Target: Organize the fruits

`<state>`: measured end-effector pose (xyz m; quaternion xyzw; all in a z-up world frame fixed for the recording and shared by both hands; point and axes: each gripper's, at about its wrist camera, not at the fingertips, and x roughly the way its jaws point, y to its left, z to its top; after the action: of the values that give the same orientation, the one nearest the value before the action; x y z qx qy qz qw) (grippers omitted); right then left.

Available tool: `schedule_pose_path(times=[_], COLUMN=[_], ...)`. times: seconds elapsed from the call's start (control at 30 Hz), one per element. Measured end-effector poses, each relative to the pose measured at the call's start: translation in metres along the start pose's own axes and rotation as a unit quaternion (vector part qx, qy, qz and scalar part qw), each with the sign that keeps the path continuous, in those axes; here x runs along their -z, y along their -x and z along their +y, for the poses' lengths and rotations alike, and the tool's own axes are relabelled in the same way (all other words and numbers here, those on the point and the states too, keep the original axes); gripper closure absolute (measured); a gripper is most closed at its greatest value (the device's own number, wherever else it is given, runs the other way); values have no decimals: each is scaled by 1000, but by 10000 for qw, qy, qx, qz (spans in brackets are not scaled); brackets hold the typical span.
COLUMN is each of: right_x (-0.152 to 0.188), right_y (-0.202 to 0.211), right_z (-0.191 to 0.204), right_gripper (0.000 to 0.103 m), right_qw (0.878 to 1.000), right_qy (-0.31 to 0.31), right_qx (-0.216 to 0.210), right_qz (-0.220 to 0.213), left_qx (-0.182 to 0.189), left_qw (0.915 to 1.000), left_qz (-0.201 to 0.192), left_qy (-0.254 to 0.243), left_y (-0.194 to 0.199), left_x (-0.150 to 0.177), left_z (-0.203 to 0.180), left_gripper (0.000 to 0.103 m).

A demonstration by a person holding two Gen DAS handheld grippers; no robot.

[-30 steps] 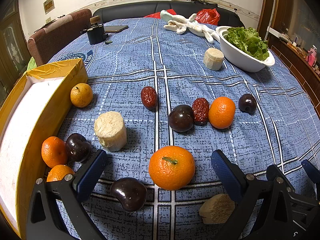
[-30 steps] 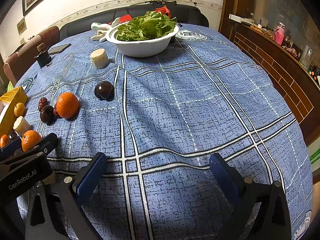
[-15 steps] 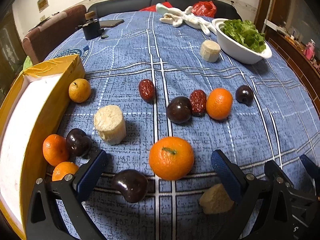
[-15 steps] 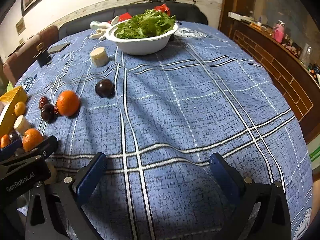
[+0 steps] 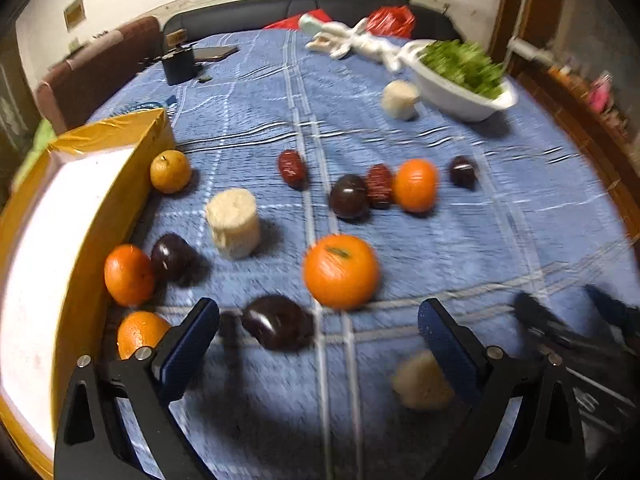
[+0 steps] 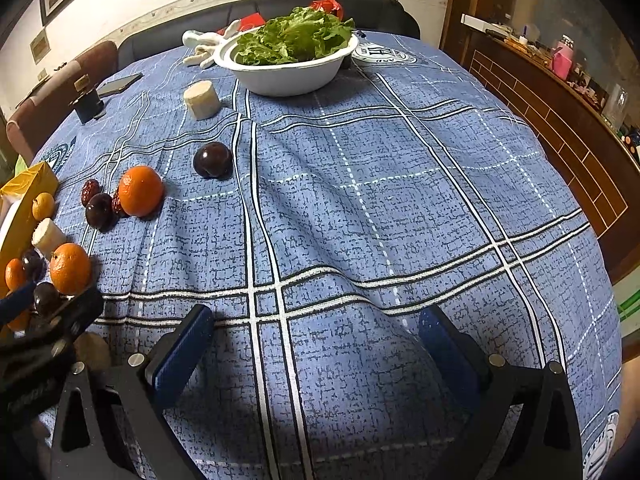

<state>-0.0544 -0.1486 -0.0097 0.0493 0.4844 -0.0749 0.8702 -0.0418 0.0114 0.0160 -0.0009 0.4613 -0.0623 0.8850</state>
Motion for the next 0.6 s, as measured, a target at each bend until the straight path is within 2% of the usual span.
schedule_pose_path(times=[0.07,0.17,0.23,0.3,0.37,0.47,0.53,0.57,0.6], right_x=[0,0,2,2,-1,-8,-17,-21,-26], right_y=[0,3,20,46,87,157,211,235,260], right_z=[1,4,10,13,19,29,30,28,25], right_gripper=[0,2,23,23,23,23,22,22,19], right_qw=[10000,9998,9980,9957,9890,9720,9580,9516,9446], right_qy=[12,150,322,336,458,712,770,774,772], right_qx=[10,50,205,9,-125,-73,-161,-192,-208], right_qz=[-20,-116,-503,-859,-1399,-2240,-2759,-2969,-3183], left_qx=[48,4,16,10,-61,37,-73,-170,-246], left_qw=[9993,9928,9852,9778,9736,9675,9573,9486,9433], left_qz=[-359,-1197,-1711,-2093,-2283,-2525,-2879,-3150,-3301], left_qy=[-21,-82,-6,28,3,-165,-253,-266,-244], left_y=[21,72,109,147,178,236,276,307,328], left_x=[5,12,16,20,20,24,24,22,21], left_z=[2,12,25,39,54,76,85,91,98], left_gripper=[4,4,4,3,3,3,3,3,3])
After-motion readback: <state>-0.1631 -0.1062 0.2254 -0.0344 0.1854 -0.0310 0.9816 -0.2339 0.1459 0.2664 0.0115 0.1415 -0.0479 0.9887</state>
